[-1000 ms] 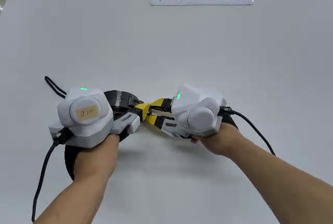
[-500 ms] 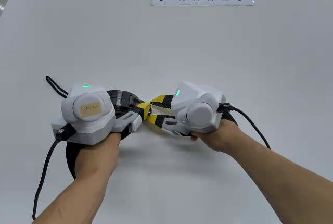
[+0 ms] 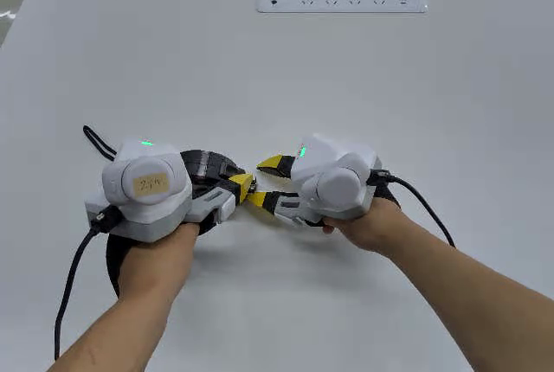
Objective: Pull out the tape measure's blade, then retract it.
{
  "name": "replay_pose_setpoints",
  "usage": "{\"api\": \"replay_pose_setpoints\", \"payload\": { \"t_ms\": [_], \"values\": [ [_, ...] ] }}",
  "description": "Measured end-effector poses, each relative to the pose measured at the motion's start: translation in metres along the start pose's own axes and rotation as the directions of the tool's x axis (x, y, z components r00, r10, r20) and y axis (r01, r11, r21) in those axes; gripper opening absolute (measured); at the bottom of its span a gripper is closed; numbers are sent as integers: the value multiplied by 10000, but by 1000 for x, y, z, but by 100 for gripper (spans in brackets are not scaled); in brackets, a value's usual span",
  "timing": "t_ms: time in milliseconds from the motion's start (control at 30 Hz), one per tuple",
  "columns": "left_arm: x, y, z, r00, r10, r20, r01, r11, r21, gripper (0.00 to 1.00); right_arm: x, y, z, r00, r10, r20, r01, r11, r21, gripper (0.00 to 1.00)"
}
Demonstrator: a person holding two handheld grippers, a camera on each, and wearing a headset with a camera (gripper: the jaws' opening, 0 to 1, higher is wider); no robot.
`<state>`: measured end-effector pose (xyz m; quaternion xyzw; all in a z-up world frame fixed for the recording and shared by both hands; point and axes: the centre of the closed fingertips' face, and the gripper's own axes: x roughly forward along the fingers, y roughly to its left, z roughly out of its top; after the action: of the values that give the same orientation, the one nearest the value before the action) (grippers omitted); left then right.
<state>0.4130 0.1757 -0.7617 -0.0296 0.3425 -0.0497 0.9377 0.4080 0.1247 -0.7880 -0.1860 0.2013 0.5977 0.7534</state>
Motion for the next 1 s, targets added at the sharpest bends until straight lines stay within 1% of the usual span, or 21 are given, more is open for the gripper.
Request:
{"api": "replay_pose_setpoints", "payload": {
  "t_ms": [300,333,400,433,467,500,567,667,1000],
  "values": [
    [0,1,1,9999,72,-75,-72,10000,-4,63,0,-1,0,10000,59,52,-59,9999,111,25],
    [1,1,2,9999,68,-91,-68,10000,15,63,-1,3,0,9993,356,64,-356,9993,72,27],
    [1,1,1,9999,89,-95,-90,9998,-159,63,-5,4,1,9988,422,237,-423,9991,68,33],
    [1,1,1,9999,108,-82,-109,9999,-109,63,-7,1,0,9995,238,191,-237,9997,-52,31],
    [1,1,1,9999,110,-70,-110,9999,-110,63,-9,-4,-2,9999,32,164,-32,10000,7,29],
    [0,2,1,9999,110,-58,-110,9999,-111,63,-11,-4,0,9994,67,347,-82,9991,428,29],
    [0,2,1,9999,96,-78,-97,9999,-111,63,-12,-6,-3,9998,74,202,-80,9996,257,32],
    [1,2,1,9999,90,-85,-91,9999,-106,63,-13,-4,-3,9996,194,186,-197,9997,170,34],
    [1,1,2,9999,76,-122,-77,9999,-111,64,-16,-1,-3,9998,157,142,-161,9995,262,40]
  ]
}}
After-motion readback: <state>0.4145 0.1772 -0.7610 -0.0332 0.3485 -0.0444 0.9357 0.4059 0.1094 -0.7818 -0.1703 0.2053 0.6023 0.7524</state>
